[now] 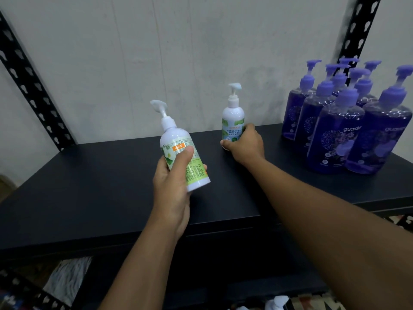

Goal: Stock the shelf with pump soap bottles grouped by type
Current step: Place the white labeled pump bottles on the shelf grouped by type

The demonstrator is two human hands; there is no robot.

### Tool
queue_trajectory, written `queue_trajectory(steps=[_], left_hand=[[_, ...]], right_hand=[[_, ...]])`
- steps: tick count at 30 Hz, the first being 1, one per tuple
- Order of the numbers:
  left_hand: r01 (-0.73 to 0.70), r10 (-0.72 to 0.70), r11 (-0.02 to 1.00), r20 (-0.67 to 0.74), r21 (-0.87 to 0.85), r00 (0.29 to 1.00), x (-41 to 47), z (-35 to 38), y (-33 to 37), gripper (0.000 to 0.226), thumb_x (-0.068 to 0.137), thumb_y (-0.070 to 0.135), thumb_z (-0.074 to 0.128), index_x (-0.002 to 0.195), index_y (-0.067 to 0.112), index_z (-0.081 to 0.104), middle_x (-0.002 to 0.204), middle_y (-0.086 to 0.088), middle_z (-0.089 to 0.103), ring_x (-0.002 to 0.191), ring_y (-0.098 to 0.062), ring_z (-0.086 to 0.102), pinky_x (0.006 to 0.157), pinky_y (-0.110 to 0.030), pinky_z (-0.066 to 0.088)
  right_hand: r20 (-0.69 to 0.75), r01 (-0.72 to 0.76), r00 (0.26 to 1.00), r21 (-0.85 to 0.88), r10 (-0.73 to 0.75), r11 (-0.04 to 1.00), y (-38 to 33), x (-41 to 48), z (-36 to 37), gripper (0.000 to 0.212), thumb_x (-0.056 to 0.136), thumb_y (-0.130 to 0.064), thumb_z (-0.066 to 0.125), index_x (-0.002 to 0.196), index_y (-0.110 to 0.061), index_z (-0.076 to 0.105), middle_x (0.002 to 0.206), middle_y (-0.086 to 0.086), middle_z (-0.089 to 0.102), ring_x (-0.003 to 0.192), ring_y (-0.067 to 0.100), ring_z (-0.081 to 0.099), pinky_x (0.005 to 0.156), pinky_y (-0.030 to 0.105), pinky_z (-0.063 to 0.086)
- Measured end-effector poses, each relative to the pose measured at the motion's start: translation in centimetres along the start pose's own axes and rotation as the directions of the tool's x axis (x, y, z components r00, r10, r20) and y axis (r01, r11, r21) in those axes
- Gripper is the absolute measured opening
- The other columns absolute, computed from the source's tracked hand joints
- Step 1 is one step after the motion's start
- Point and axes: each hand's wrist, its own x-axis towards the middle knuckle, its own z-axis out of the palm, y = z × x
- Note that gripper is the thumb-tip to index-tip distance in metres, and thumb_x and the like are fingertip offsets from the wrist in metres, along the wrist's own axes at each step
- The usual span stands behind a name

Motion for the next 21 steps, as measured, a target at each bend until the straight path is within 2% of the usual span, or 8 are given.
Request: queue_trajectory(steps=[6, 10, 14, 18, 19, 21], left_hand=[[0.007, -0.007, 1.0, -0.002, -0.005, 1.0, 0.0, 0.1, 0.0, 0.028, 0.094, 0.024, 0.068, 0.12, 0.016, 0.064, 0.099, -0.006, 0.07, 0.081, -0.023, 0.07, 0.061, -0.029, 0.057], [0.014, -0.014, 1.0, 0.0, -0.012, 1.0, -0.1, 0.0, 0.1, 0.029, 0.094, 0.025, 0.068, 0.122, 0.015, 0.063, 0.102, -0.007, 0.069, 0.082, -0.024, 0.071, 0.062, -0.03, 0.057], [0.006, -0.006, 1.0, 0.006, -0.013, 1.0, -0.7, -0.2, 0.4, 0.031, 0.094, 0.022, 0.069, 0.123, 0.014, 0.063, 0.103, -0.008, 0.071, 0.088, -0.028, 0.072, 0.066, -0.032, 0.058], [-0.089, 0.089, 0.987, 0.006, 0.132, 0.996, -1.6, -1.4, 1.2, 0.04, 0.081, 0.029, 0.081, 0.116, 0.016, 0.065, 0.101, -0.005, 0.074, 0.097, -0.03, 0.074, 0.079, -0.043, 0.061], [-0.12, 0.121, 0.974, 0.005, 0.193, 0.993, -1.9, -1.9, 1.6, 0.041, 0.078, 0.032, 0.082, 0.113, 0.018, 0.066, 0.1, -0.002, 0.075, 0.097, -0.026, 0.074, 0.082, -0.043, 0.061], [-0.182, 0.187, 0.936, 0.012, 0.3, 0.982, -2.4, -2.9, 2.3, 0.038, 0.081, 0.027, 0.084, 0.114, 0.023, 0.066, 0.101, 0.005, 0.075, 0.094, -0.014, 0.073, 0.081, -0.033, 0.058]], right_hand=[[0.004, -0.012, 1.0, 0.001, 0.012, 1.0, 0.0, -0.1, 0.0, 0.06, 0.079, -0.036, 0.084, 0.119, -0.012, 0.048, 0.12, 0.005, 0.058, 0.104, 0.02, 0.059, 0.078, 0.031, 0.046], [0.012, -0.003, 1.0, -0.002, 0.003, 1.0, -0.3, -1.7, -0.5, 0.072, 0.075, -0.04, 0.087, 0.126, -0.01, 0.046, 0.126, 0.006, 0.049, 0.101, 0.015, 0.051, 0.08, 0.03, 0.045], [0.071, 0.049, 0.997, -0.109, -0.042, 0.993, -0.6, -4.7, -1.2, 0.078, 0.08, -0.045, 0.081, 0.138, -0.009, 0.042, 0.134, 0.007, 0.042, 0.123, 0.024, 0.051, 0.098, 0.039, 0.049], [0.191, 0.17, 0.974, -0.259, -0.122, 0.951, -1.2, -8.8, -2.0, 0.072, 0.091, -0.053, 0.065, 0.144, -0.012, 0.041, 0.142, 0.005, 0.033, 0.132, 0.024, 0.04, 0.102, 0.04, 0.045], [0.229, 0.2, 0.964, -0.279, -0.138, 0.939, -1.4, -9.7, -2.1, 0.071, 0.091, -0.056, 0.063, 0.145, -0.015, 0.041, 0.145, 0.003, 0.031, 0.134, 0.024, 0.038, 0.105, 0.042, 0.043], [0.319, 0.262, 0.935, -0.334, -0.153, 0.905, -1.8, -11.3, -2.3, 0.07, 0.091, -0.062, 0.058, 0.146, -0.02, 0.044, 0.154, 0.001, 0.026, 0.139, 0.025, 0.034, 0.112, 0.044, 0.037]])
